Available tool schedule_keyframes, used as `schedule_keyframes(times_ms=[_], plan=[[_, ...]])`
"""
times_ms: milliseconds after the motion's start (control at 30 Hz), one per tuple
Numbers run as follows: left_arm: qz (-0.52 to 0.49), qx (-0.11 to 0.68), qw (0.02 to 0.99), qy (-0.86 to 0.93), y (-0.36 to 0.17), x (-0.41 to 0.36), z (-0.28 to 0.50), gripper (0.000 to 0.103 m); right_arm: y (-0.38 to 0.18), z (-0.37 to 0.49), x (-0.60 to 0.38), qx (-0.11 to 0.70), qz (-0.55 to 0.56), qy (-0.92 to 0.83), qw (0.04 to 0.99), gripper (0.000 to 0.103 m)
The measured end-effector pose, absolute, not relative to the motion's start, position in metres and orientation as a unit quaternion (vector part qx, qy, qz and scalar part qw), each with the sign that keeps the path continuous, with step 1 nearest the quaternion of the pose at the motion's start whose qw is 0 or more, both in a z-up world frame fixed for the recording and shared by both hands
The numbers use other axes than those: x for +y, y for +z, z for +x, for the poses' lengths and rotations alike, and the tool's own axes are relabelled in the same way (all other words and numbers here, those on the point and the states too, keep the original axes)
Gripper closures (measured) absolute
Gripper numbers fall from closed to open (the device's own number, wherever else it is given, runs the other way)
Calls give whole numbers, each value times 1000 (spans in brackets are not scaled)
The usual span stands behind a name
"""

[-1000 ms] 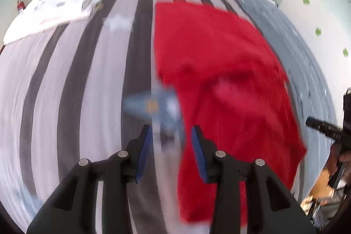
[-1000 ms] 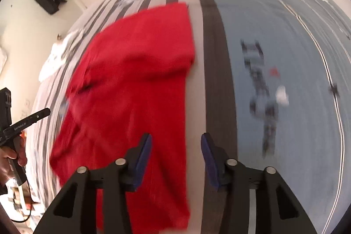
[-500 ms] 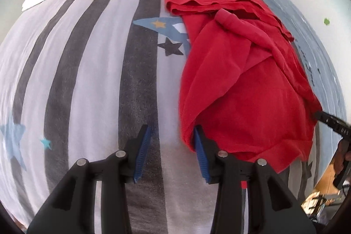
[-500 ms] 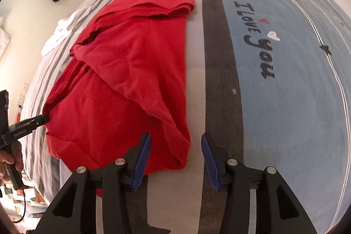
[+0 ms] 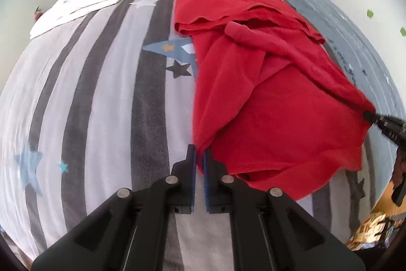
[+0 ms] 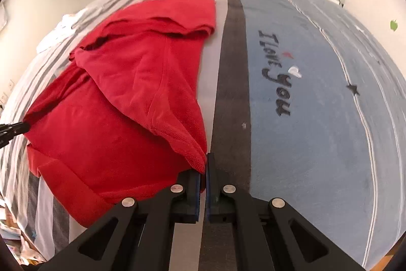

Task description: Fold clothes

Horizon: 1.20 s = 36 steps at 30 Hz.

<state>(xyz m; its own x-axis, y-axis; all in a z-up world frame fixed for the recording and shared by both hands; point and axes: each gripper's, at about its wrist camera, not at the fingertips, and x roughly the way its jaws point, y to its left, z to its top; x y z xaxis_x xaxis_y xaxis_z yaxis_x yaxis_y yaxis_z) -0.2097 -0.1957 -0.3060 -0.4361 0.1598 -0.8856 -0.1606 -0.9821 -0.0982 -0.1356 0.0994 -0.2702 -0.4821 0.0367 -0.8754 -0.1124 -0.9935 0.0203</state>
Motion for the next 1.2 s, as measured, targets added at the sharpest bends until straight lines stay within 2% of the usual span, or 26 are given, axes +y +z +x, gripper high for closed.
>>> schedule_keyframes(times_ms=[200, 333, 533, 733, 833, 1000, 1100, 1200], plan=[[-542, 0, 87, 836, -339, -181, -217, 99, -296, -137, 102, 72, -531, 844, 29, 100], [-544, -11, 85, 835, -340, -183, -221, 100, -297, -140, 107, 90, -534, 840, 25, 100], [-526, -36, 83, 846, -291, -193, -232, 100, -261, -145, 110, 82, -532, 842, 21, 101], [-491, -40, 113, 863, -220, -190, -273, 100, -195, -180, 112, 63, -519, 853, 5, 101], [-480, -54, 128, 866, -195, -193, -315, 100, -169, -220, 116, 65, -517, 853, -1, 101], [-476, -52, 153, 865, -179, -190, -429, 100, -144, -326, 140, 73, -518, 852, -15, 101], [-497, -53, 170, 849, -193, -186, -510, 100, -154, -405, 165, 96, -539, 837, -27, 101], [-541, -56, 168, 822, -235, -180, -583, 100, -183, -482, 190, 134, -559, 817, -39, 100]])
